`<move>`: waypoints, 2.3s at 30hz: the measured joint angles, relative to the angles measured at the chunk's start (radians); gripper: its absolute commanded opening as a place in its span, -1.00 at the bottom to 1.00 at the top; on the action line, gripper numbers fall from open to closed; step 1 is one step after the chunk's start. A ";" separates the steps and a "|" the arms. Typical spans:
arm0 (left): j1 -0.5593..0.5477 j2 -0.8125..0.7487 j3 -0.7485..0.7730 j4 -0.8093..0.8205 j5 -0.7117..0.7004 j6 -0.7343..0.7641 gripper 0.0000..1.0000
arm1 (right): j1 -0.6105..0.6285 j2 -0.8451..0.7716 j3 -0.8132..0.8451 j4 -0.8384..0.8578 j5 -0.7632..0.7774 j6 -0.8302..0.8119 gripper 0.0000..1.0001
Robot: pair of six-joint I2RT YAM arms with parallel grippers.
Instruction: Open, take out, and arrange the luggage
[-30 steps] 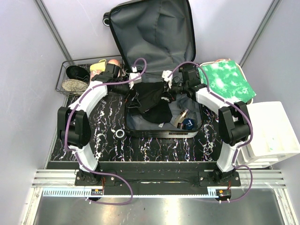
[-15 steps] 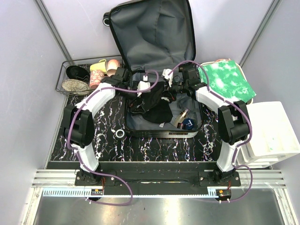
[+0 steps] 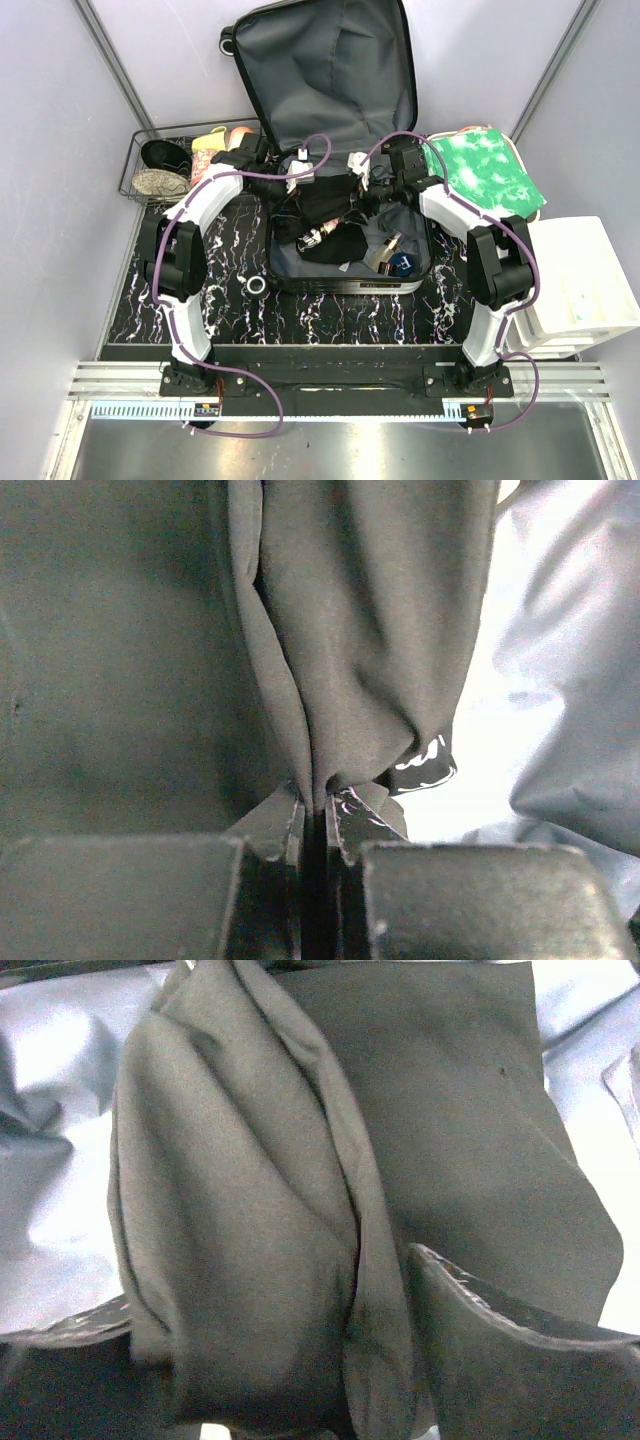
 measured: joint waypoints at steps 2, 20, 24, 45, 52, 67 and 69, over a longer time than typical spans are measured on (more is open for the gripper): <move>0.008 0.003 0.014 -0.025 0.014 0.003 -0.91 | -0.003 -0.009 0.000 -0.029 -0.006 -0.034 0.75; 0.002 0.065 0.115 -0.114 0.048 -0.028 -1.00 | 0.098 -0.059 -0.007 -0.036 0.093 -0.140 1.00; 0.002 0.072 0.115 -0.117 0.053 -0.033 -1.00 | 0.151 -0.062 -0.051 0.027 0.171 -0.184 0.99; 0.006 0.073 0.119 -0.117 0.081 -0.035 -0.79 | 0.189 0.081 0.005 0.074 0.296 -0.300 -1.00; 0.023 0.067 0.130 -0.112 0.080 -0.082 0.98 | 0.166 0.060 0.005 0.098 0.340 -0.311 -1.00; 0.078 -0.167 0.037 0.080 0.088 -0.314 0.98 | -0.117 -0.139 0.255 -0.012 0.310 -0.379 -1.00; 0.078 -0.167 0.024 0.088 0.091 -0.317 0.98 | -0.164 -0.154 0.296 -0.036 0.286 -0.397 -1.00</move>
